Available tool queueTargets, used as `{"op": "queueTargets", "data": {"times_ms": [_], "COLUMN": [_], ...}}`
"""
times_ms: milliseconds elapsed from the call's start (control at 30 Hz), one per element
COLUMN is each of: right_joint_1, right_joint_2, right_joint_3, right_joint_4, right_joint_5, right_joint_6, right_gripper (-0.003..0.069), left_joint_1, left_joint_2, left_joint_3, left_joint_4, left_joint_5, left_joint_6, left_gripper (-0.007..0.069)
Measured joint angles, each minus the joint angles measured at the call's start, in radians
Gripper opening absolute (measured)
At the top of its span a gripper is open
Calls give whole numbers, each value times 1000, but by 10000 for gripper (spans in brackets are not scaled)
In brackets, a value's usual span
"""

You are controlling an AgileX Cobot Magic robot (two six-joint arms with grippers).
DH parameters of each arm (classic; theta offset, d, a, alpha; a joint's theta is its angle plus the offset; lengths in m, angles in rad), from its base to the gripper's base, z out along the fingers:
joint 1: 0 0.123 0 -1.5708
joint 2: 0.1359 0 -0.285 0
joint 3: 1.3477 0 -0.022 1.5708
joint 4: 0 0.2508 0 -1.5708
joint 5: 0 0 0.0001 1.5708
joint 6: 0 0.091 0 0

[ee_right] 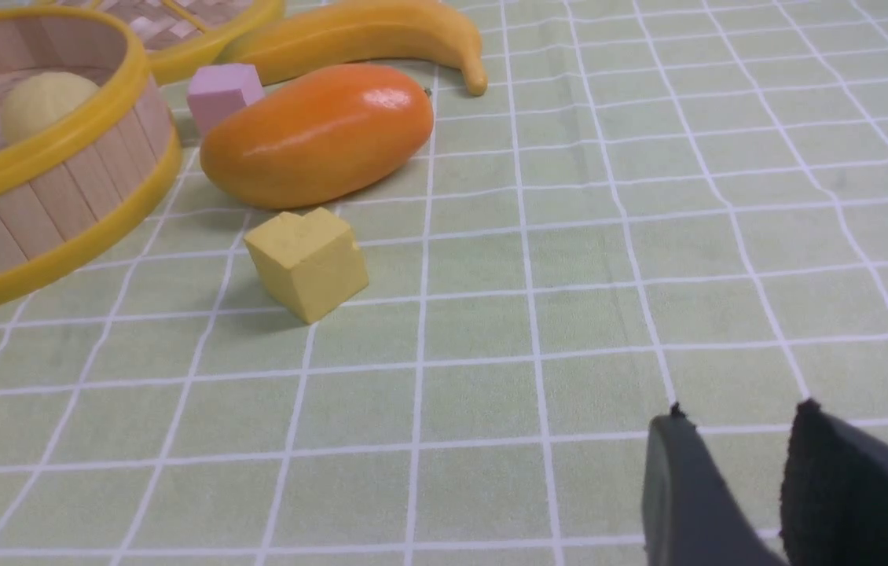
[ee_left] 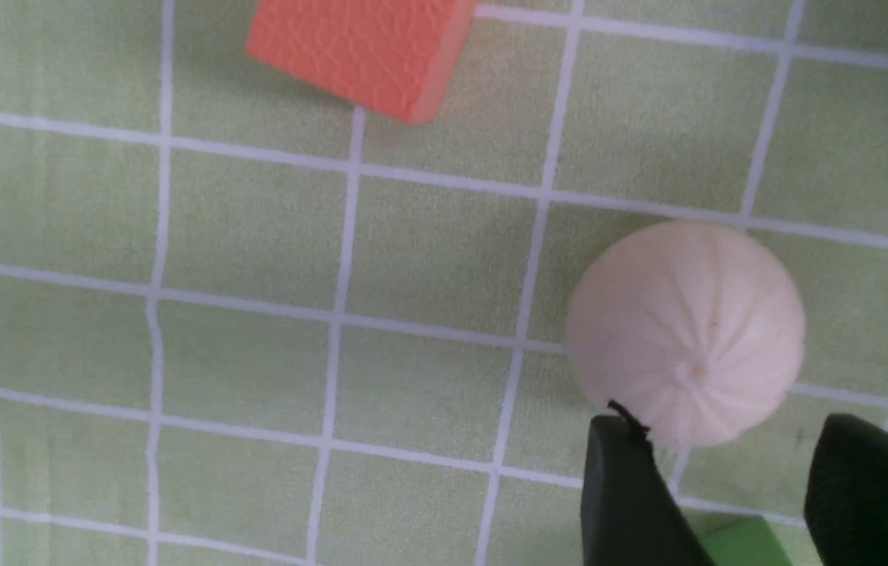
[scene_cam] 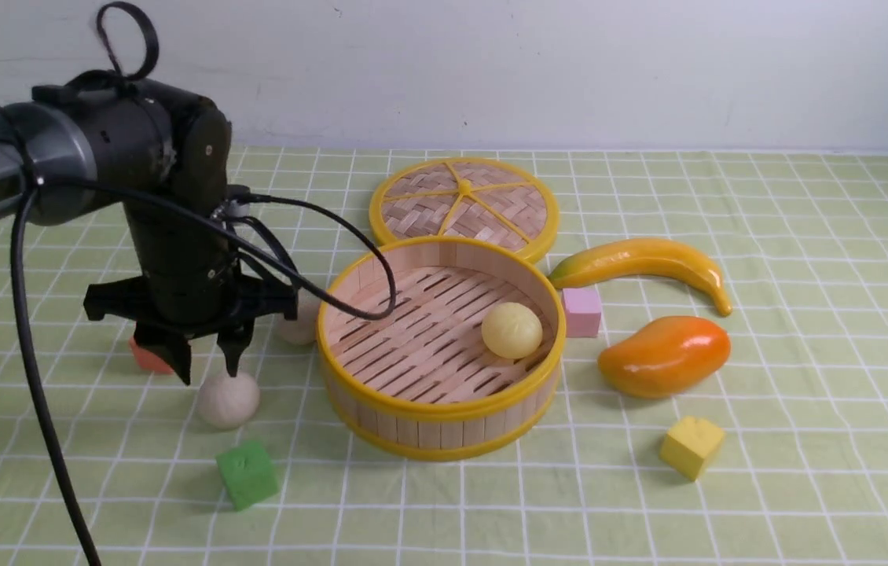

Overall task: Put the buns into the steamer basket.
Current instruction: Use the left arm to grab a steamed stuffed bun, then use the left arm to put the steamed stuffed bun into the steamer

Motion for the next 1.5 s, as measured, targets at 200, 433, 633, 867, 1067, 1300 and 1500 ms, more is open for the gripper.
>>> {"op": "queueTargets", "data": {"times_ms": [200, 433, 633, 867, 1067, 1300, 1500], "right_joint_1": [0, 0, 0, 0, 0, 0, 0], "right_joint_2": [0, 0, 0, 0, 0, 0, 0], "right_joint_3": [0, 0, 0, 0, 0, 0, 0], "right_joint_4": [0, 1, 1, 1, 1, 1, 1], "right_joint_5": [0, 0, 0, 0, 0, 0, 0], "right_joint_6": [0, 0, 0, 0, 0, 0, 0], "right_gripper": [211, 220, 230, 238, 238, 238, 239], "left_joint_1": [62, 67, 67, 67, 67, 67, 67], "left_joint_2": [5, 42, 82, 83, 83, 21, -110], "left_joint_3": [0, 0, 0, 0, 0, 0, 0], "left_joint_4": [-122, -153, -161, -156, -131, -122, -97], "left_joint_5": [-3, -31, -40, -30, 2, 42, 72], "left_joint_6": [63, 79, 84, 111, 113, 135, 161], "left_gripper": [321, 321, 288, 98, -11, -11, -11]}}
